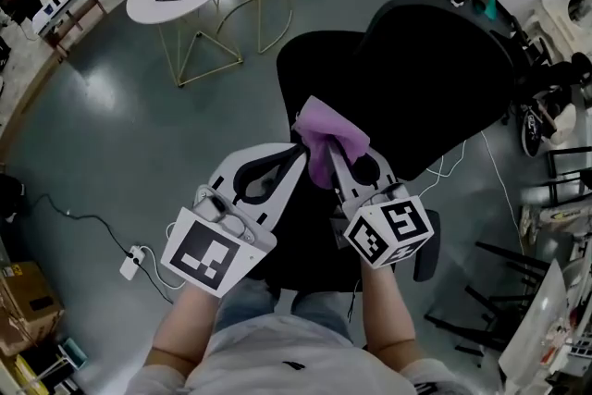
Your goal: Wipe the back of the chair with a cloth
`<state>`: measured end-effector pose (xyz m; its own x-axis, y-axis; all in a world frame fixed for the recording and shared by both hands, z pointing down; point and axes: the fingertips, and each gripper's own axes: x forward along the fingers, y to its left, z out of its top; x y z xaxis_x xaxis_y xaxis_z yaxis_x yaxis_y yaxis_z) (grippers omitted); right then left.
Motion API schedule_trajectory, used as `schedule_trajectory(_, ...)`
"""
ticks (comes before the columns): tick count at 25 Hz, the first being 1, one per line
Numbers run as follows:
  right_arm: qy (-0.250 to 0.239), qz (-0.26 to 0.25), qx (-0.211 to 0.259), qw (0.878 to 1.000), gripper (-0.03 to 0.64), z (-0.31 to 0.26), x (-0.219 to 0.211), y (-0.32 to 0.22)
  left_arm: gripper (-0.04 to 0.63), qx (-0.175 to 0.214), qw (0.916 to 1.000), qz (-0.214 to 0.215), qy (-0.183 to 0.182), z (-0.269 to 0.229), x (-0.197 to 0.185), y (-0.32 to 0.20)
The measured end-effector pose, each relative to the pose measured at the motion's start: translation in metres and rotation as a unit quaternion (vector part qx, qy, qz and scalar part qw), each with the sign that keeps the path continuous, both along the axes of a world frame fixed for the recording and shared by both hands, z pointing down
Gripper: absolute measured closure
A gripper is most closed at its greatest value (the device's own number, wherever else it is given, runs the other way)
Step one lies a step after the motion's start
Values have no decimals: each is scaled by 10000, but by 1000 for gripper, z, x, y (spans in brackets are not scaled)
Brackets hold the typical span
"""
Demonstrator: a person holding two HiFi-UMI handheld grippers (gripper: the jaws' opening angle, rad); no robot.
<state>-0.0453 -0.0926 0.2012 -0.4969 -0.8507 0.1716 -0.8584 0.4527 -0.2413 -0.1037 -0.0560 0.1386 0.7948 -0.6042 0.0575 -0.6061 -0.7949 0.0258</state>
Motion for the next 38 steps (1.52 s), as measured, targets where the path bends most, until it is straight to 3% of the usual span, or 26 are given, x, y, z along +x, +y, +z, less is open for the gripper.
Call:
schedule_trajectory(20,300,50,-458,9985,568,52,-26,-116,583,-187,9996,-9,198,23,-14,-54)
schedule_trajectory(29,313,297,-510,9978,568,54,-1,-125,583,-324,9990,-201,221,31,-17,-58)
schedule_trajectory(38,301,548,-530,9966,568,54,41,-129,583,-368,9990,-144,210,33,9,-60)
